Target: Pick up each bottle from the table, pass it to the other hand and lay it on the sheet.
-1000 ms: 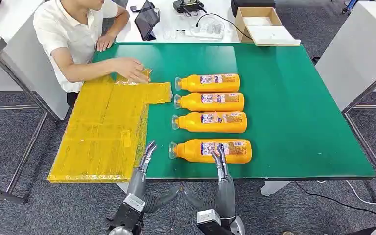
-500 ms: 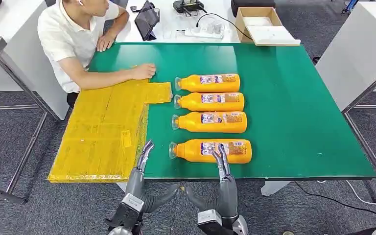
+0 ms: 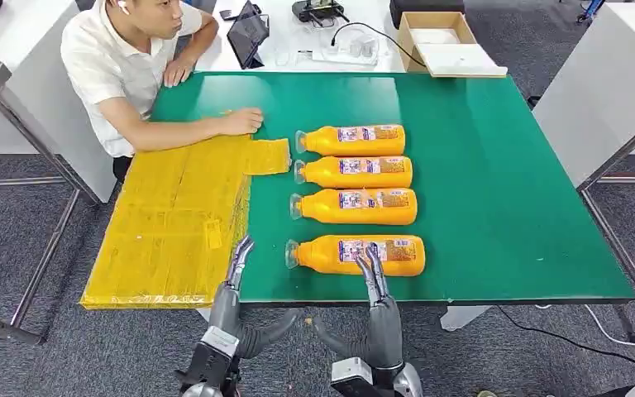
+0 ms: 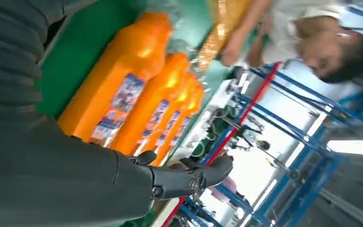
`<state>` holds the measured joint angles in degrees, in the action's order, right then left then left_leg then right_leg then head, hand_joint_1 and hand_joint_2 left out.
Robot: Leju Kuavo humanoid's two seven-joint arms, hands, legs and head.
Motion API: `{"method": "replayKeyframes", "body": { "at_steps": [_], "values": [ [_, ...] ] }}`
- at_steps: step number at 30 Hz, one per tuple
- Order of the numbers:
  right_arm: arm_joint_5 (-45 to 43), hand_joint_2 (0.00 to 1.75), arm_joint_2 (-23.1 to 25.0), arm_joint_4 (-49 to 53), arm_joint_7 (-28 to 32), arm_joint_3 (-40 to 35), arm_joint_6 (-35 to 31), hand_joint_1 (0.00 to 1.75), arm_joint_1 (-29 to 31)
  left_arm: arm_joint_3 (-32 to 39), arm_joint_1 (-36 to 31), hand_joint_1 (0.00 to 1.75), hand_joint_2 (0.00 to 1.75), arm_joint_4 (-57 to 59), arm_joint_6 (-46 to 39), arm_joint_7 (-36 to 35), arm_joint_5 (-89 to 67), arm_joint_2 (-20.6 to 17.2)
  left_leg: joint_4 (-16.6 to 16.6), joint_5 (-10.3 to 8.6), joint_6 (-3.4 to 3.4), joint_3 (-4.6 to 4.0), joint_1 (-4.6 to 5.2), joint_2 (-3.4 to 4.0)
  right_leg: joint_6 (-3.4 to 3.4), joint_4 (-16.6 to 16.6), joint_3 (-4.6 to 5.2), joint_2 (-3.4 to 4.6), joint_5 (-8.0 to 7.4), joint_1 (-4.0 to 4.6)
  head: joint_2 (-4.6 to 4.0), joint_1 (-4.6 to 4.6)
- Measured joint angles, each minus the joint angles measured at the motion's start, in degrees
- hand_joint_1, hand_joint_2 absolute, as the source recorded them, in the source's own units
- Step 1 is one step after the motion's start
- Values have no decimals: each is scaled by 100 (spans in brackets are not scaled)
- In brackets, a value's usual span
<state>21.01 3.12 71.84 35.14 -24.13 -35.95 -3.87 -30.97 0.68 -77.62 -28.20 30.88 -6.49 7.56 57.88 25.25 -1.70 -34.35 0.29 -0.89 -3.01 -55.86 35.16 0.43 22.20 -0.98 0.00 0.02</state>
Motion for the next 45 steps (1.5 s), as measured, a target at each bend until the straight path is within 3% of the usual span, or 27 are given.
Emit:
{"method": "replayKeyframes", "body": {
  "at_steps": [8, 12, 20, 45],
  "values": [
    [2002, 175, -642, -372, -1075, 463, 158, 0, 139, 157, 98, 0, 175, -142, 153, -17, -70, 0, 0, 0, -1, -2, 4, -2, -3, 1, -2, -1, -2, -3, 0, 2],
    [3329, 175, -988, -549, -2312, 579, 819, 0, 396, 194, 107, 0, 175, -144, 284, -149, -350, 15, 1, -2, -3, -1, 4, -2, -3, 1, -2, -1, -4, -2, 0, 0],
    [3719, 175, -1204, -673, -2596, 701, 1115, 0, 682, 290, 127, 0, 175, -186, 356, -197, -472, 77, 1, -3, -4, 0, 2, 0, -2, 0, -2, -1, -4, 0, 0, 0],
    [4137, 175, -1285, -653, -2692, 662, 1167, 0, 1092, 367, 134, 0, 175, -234, 413, -214, -569, 144, 1, -4, -4, -2, 2, -1, -3, -1, -3, -2, -4, -1, 0, 0]
  ]
}}
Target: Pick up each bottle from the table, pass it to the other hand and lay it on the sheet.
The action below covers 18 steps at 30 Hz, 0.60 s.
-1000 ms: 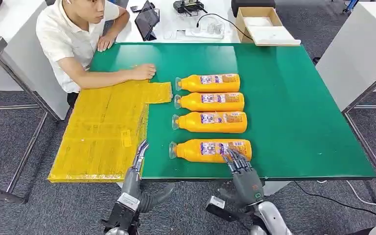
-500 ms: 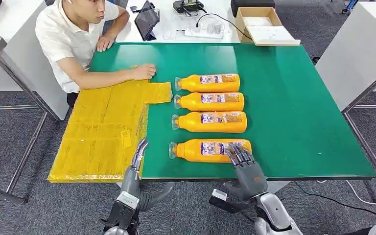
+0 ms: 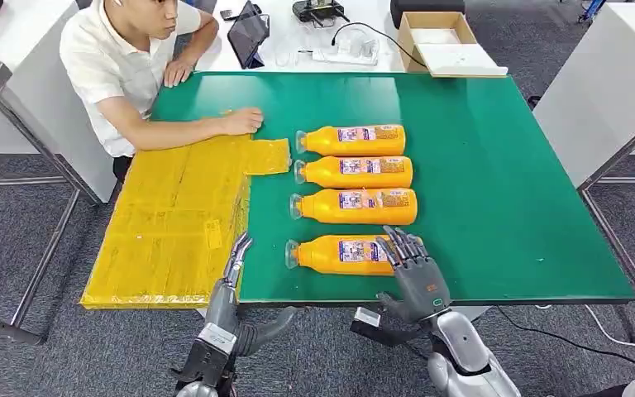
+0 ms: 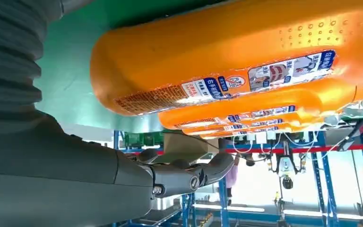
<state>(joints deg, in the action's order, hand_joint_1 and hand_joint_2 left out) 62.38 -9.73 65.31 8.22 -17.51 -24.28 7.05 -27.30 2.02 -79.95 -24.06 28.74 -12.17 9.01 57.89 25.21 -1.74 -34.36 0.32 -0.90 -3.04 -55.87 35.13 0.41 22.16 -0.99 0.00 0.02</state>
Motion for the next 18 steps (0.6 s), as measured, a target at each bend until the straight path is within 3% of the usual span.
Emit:
{"method": "replayKeyframes", "body": {
  "at_steps": [18],
  "values": [
    [33, 175, -11, -208, -276, -79, 92, 0, 464, 4, -5, 0, 175, 0, 68, -22, -87, 0, 0, -1, 0, 1, 0, 1, 0, 0, 0, 0, -1, 0, 0, -2]
  ]
}}
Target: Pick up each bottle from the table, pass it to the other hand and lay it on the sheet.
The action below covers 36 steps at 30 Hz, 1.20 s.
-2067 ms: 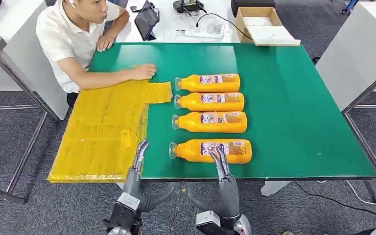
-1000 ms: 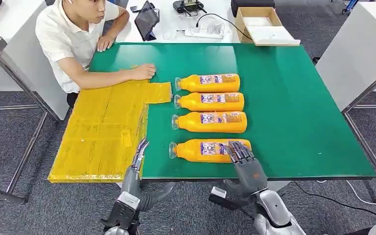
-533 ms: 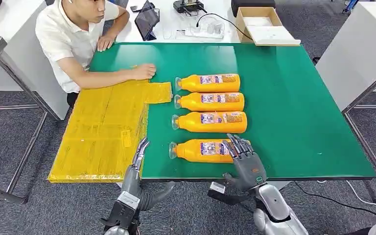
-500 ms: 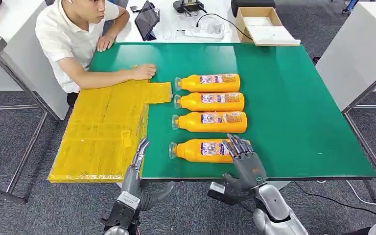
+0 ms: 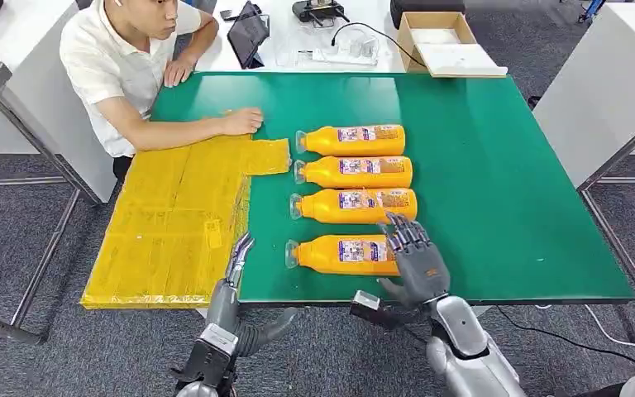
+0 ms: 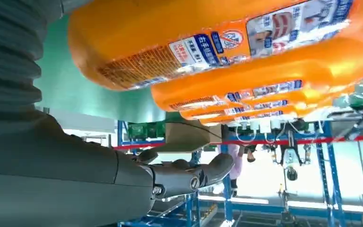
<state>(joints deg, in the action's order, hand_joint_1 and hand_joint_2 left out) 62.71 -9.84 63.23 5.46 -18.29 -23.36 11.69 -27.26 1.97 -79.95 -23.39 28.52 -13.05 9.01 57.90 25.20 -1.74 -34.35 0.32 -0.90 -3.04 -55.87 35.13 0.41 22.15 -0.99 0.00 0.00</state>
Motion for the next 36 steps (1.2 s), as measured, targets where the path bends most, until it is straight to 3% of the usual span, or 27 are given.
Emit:
{"method": "replayKeyframes", "body": {
  "at_steps": [13, 28, 29, 30, 31, 32, 36],
  "values": [
    [-2, 175, -13, -1547, -109, 20, 4, 0, 803, 0, -55, 0, 175, 2, 177, -7, 4, 2, 1, 0, 0, 0, 0, 1, -1, 0, 0, 0, -1, 0, 0, 0],
    [-136, 175, 144, -2174, -44, 7, 507, 0, 1268, 0, -100, 0, 175, 11, 243, -9, 9, 13, 1, -1, 0, 8, 0, 3, -1, 0, -5, 1, -1, 0, -2, 2],
    [-144, 175, 153, -2198, -41, 7, 539, 26, 1284, 0, -101, 0, 175, 13, 243, -9, 9, 13, 1, -1, 0, 8, 0, 3, -1, 0, -6, 1, -2, 0, 0, 0],
    [-166, 175, 160, -2231, -39, 7, 605, 140, 1313, 0, -105, 0, 175, 18, 247, -9, 9, 13, 1, -1, 0, 10, 0, 4, -1, 0, -6, 1, -2, 0, 0, 2],
    [-199, 175, 168, -2264, -33, 7, 676, 168, 1350, 0, -110, 0, 175, 22, 256, -9, 9, 13, 1, -1, 0, 12, 0, 5, 0, 0, -7, 2, -2, 1, 0, 2],
    [-243, 175, 173, -2315, -24, 7, 800, 175, 1390, 0, -117, 0, 175, 26, 267, -11, 11, 13, 1, -1, 0, 15, 0, 6, 0, 1, -9, 2, -3, 1, 0, 2],
    [-374, 175, 177, -2533, 11, 4, 1123, 175, 1490, 0, -140, 0, 175, 65, 293, -15, 90, 17, 1, -1, 0, 26, 0, 6, 0, 1, -21, 2, -3, 1, 0, 2]
  ]
}}
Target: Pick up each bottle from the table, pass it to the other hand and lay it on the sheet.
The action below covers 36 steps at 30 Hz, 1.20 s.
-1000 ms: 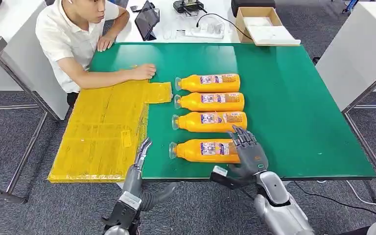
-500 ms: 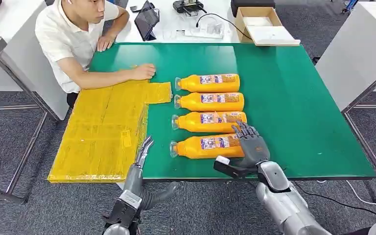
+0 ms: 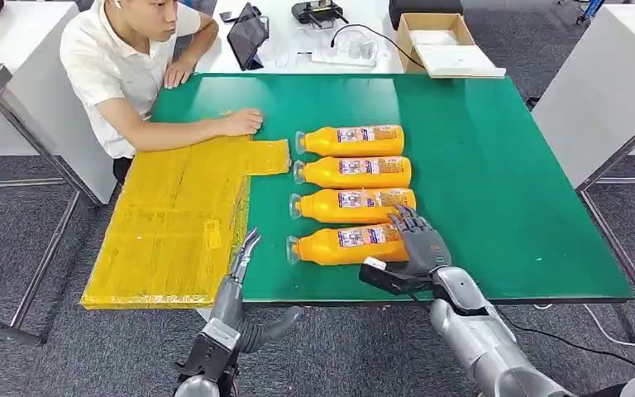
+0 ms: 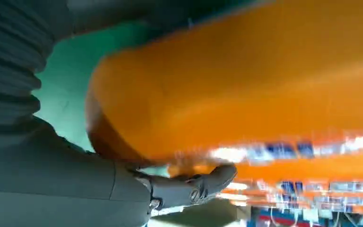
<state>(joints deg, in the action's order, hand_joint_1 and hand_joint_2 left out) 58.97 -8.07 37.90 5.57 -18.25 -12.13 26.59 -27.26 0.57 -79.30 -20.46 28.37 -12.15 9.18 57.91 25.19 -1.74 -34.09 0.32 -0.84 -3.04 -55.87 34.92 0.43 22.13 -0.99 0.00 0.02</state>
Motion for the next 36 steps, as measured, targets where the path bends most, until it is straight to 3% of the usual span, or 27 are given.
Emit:
{"method": "replayKeyframes", "body": {
  "at_steps": [25, 28, 31, 36],
  "values": [
    [-422, 175, 116, -370, 376, 7, -63, 175, 101, -2, -4, 0, 175, 31, -2, 0, 33, 15, 0, 4, 1, 46, 0, 11, 1, 3, -37, 2, 2, 1, 0, -2],
    [-720, 175, 133, -407, 665, 22, -127, 175, 50, -2, -2, 0, 175, 31, -13, 4, 167, 15, 0, 4, 1, 52, 0, 16, 2, 4, -44, 3, 3, 2, 0, 0],
    [-1539, 175, 205, -357, 1439, 196, -72, 175, -115, 24, 24, 0, 175, 24, 277, -30, 999, 61, -1, 5, 1, 51, -2, 17, 2, 4, -48, 3, 3, 3, 0, 0],
    [-1542, 175, 206, -356, 1441, 197, -72, 175, -120, 24, 25, 0, 175, 24, 278, -31, 1003, 61, -1, 5, 1, 51, -2, 18, 2, 3, -48, 3, 3, 3, 0, 0]
  ]
}}
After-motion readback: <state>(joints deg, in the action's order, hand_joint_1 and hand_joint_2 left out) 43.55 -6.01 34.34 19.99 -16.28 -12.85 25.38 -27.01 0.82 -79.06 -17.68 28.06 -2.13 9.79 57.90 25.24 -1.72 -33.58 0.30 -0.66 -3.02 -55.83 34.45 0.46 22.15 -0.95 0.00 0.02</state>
